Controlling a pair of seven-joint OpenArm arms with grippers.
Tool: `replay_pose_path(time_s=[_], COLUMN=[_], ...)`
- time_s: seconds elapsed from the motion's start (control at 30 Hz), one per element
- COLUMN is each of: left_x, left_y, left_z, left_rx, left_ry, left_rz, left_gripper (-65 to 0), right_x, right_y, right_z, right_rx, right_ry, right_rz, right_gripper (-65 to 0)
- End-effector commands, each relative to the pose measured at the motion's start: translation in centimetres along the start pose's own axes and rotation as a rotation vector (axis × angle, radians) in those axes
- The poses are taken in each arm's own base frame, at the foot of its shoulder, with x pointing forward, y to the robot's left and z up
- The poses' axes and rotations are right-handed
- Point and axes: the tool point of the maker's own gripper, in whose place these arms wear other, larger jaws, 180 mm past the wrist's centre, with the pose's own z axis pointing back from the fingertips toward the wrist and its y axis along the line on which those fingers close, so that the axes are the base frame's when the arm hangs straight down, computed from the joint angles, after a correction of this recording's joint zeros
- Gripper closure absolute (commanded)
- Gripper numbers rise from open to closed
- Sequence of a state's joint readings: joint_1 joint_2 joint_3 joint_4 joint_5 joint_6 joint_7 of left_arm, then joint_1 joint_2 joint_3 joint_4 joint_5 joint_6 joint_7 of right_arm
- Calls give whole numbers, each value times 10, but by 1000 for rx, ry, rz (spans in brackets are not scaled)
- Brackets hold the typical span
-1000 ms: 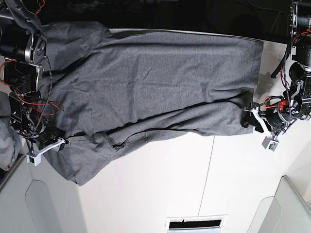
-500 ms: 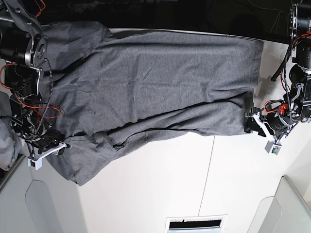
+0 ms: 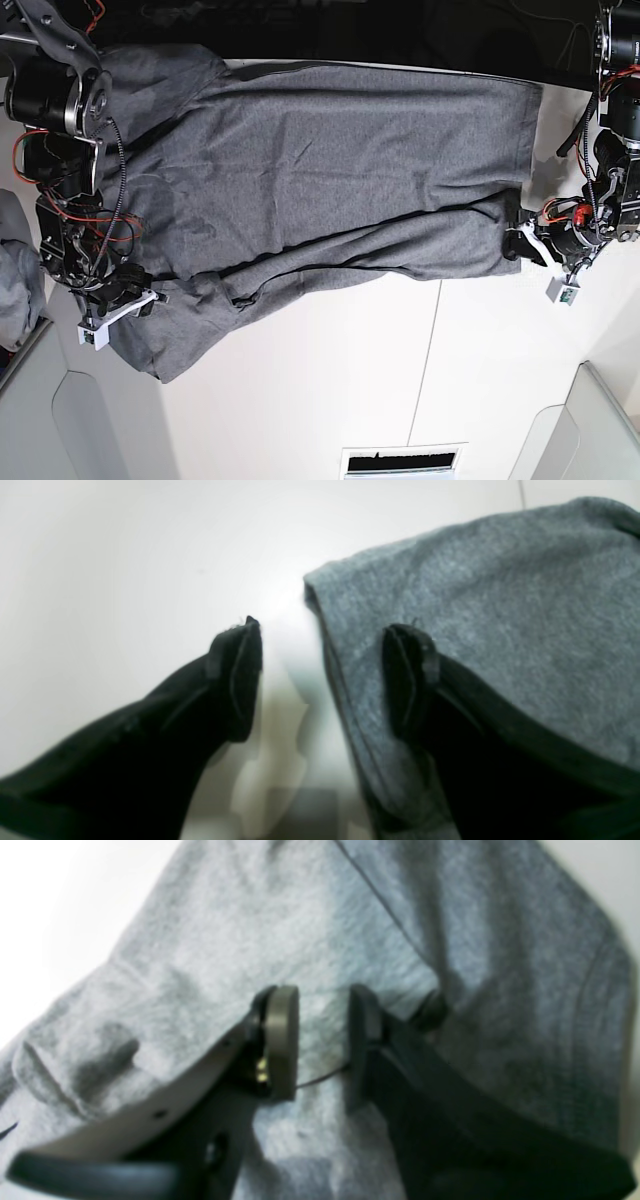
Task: Layout the t-shirt on the table in an organized manner, then fold the t-shirt properly
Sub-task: 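Grasp the hem edge with both grippers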
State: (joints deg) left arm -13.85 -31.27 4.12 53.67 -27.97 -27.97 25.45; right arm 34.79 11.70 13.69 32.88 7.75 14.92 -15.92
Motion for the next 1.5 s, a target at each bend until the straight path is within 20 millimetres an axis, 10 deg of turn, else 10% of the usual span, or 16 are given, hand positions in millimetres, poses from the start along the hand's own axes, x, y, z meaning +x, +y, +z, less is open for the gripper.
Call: replay_pose_path(time_s=[0.0,0.63,0.83,1.2,1.47], left_x=[21,18,18,22,22], left_y=[6,-5,-12,-10,-16], left_z=[6,4,0,1,2], left_rx=[-3,-51,-61,-53,-92], left_ry=[-53,-41,-43,-57,-56], left_rz=[-16,12,21,11,-10], left_gripper=[-403,-403,-321,-70,-59], right_x=[27,35,31,44,42], right_y=[-5,-37,-24,-23,-24], right_z=[3,11,8,10,10], right_rx=[-23,-122,-51,-51,-55], right_ry=[-59,-75,-67,-115,-109], right_rz=[1,-24,-1,9,16], right_gripper=[-162,-315,-156,-76,-89])
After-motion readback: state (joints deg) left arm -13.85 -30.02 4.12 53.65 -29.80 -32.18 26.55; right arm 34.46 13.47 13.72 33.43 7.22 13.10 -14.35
